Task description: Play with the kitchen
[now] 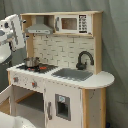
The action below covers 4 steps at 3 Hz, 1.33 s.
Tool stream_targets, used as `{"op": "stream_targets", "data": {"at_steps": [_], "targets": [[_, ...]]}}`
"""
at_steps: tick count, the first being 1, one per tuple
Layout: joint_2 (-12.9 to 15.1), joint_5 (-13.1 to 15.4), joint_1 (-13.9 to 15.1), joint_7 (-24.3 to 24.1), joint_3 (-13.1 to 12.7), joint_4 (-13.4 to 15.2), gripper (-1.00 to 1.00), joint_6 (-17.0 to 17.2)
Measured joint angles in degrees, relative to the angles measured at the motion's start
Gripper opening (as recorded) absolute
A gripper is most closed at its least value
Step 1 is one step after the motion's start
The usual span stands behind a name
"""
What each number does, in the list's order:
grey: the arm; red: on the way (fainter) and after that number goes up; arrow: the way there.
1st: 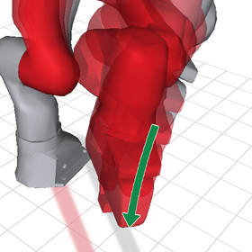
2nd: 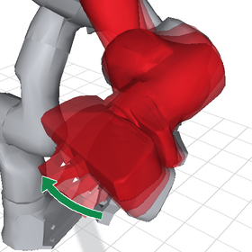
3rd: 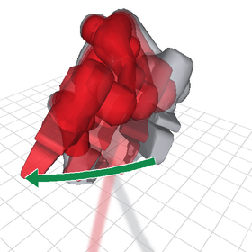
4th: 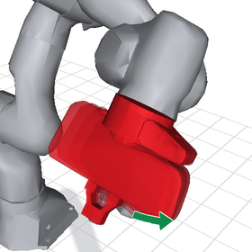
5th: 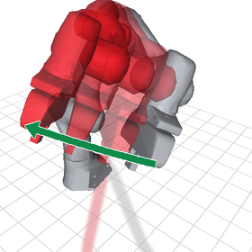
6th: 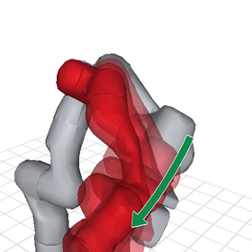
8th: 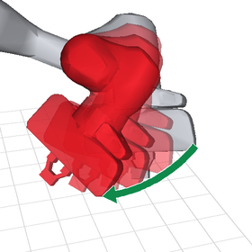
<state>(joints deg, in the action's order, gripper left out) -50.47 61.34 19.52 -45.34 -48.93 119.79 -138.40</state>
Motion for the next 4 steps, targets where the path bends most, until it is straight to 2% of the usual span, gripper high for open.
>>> {"op": "stream_targets", "data": {"at_steps": [1,2,3,4], "targets": [[-3.32,0.06,0.02,2.18,-3.03,1.45,1.0,3.24],[-5.48,0.06,0.18,5.89,-5.6,-1.07,1.0,4.69],[-6.22,0.23,1.12,9.51,-8.03,-4.71,1.0,5.01],[-6.32,0.96,3.04,10.98,-12.46,-7.3,1.0,5.97]]}}
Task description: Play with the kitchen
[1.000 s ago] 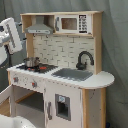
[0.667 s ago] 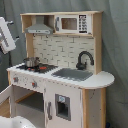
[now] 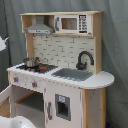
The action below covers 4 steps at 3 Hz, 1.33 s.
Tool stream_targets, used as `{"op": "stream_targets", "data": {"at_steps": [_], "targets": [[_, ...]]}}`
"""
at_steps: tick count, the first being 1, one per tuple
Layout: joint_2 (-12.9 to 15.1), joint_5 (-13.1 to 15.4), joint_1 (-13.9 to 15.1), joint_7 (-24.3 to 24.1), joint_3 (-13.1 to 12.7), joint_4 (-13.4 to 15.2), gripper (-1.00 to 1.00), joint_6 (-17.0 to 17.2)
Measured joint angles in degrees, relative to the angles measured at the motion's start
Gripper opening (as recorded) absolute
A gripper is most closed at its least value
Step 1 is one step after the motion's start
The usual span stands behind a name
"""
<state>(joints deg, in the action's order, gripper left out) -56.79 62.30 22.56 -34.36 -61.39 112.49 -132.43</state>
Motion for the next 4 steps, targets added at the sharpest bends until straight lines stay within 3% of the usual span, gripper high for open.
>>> {"op": "stream_targets", "data": {"at_steps": [1,2,4], "targets": [[-0.58,1.18,1.76,2.72,-4.79,-2.19,1.0,1.35],[-2.08,1.66,2.19,7.55,-7.78,-2.04,1.0,1.45],[-3.94,1.68,1.8,17.92,-11.96,0.9,1.0,1.06]]}}
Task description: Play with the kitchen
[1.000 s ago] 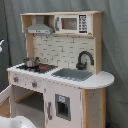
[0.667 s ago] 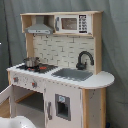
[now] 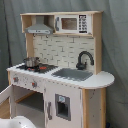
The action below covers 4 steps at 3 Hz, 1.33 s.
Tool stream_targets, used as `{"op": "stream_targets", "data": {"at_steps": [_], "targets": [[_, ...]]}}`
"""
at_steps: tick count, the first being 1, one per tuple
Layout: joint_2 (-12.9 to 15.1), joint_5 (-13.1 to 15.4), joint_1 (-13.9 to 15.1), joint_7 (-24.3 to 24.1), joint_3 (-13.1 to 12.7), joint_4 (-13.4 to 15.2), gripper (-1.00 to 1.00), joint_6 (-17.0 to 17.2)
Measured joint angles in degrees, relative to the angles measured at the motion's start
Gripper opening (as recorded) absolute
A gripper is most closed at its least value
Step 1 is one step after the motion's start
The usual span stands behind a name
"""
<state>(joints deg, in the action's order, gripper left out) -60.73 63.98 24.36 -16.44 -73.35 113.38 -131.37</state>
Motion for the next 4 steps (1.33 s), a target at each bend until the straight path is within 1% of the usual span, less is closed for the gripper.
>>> {"op": "stream_targets", "data": {"at_steps": [1,2,3,4], "targets": [[-0.91,0.0,-1.78,3.59,-2.03,4.44,1.0,-0.09],[-1.28,0.0,-5.14,5.71,-2.28,9.64,1.0,-0.19],[-1.26,0.0,-9.27,7.68,-2.26,15.07,1.0,-0.21],[-1.16,-0.02,-12.57,9.22,-2.01,20.1,1.0,-0.45]]}}
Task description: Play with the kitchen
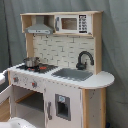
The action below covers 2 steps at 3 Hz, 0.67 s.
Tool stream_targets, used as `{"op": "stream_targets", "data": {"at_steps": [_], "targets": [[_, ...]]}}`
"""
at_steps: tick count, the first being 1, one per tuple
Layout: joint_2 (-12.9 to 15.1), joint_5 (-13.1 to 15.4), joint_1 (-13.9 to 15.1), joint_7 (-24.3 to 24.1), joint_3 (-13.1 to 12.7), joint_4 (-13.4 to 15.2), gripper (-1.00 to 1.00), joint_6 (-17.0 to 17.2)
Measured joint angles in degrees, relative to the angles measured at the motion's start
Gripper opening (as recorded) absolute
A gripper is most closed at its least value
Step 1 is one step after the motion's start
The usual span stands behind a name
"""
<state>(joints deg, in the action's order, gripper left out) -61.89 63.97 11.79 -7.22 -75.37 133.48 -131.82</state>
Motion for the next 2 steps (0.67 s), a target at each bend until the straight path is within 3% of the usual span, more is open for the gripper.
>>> {"op": "stream_targets", "data": {"at_steps": [1,2], "targets": [[0.16,0.0,-1.23,1.05,0.47,4.96,1.0,-2.68],[0.16,0.0,0.42,2.59,1.26,7.77,1.0,-7.64]]}}
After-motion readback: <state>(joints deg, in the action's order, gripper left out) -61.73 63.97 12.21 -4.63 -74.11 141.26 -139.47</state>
